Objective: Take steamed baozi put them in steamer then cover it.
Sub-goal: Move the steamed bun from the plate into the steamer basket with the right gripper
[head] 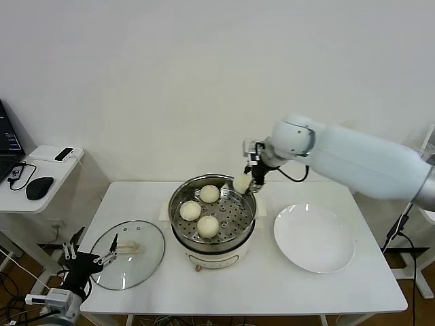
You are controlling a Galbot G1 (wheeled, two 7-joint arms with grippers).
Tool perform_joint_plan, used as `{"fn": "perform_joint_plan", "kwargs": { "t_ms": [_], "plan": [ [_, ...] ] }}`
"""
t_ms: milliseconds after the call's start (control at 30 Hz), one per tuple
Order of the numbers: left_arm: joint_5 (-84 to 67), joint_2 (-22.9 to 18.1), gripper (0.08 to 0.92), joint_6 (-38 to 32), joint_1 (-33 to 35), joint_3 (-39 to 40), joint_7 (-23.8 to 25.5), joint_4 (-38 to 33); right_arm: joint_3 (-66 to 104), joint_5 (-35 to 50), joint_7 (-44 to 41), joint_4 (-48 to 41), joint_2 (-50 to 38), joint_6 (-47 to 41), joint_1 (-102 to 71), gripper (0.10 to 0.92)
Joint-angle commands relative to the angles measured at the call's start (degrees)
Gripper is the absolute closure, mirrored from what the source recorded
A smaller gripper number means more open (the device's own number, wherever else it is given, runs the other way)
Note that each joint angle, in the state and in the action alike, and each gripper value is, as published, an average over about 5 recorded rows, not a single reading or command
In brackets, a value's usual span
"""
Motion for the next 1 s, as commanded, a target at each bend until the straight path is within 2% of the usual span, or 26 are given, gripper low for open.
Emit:
{"fn": "perform_joint_plan", "kwargs": {
  "t_ms": [33, 567, 867, 1000],
  "plan": [
    [-0.05, 0.48, 0.177, -0.07, -0.50, -0.18, -0.02, 0.41, -4.04, 7.43, 5.60, -2.17, 7.85, -4.87, -1.83, 0.397],
    [-0.40, 0.53, 0.177, -0.19, -0.87, -0.39, 0.02, 0.58, -5.10, 2.01, 5.73, -4.77, 8.97, -4.90, -6.14, 0.389],
    [-0.55, 0.77, 0.177, -0.18, -0.75, -0.80, 0.03, 0.46, -3.71, 2.74, 5.56, -4.97, 8.52, -4.86, -7.13, 0.389],
    [-0.55, 0.73, 0.177, -0.18, -0.74, -0.81, 0.02, 0.51, -2.81, 2.90, 4.99, -3.89, 7.51, -4.85, -5.85, 0.337]
  ]
}}
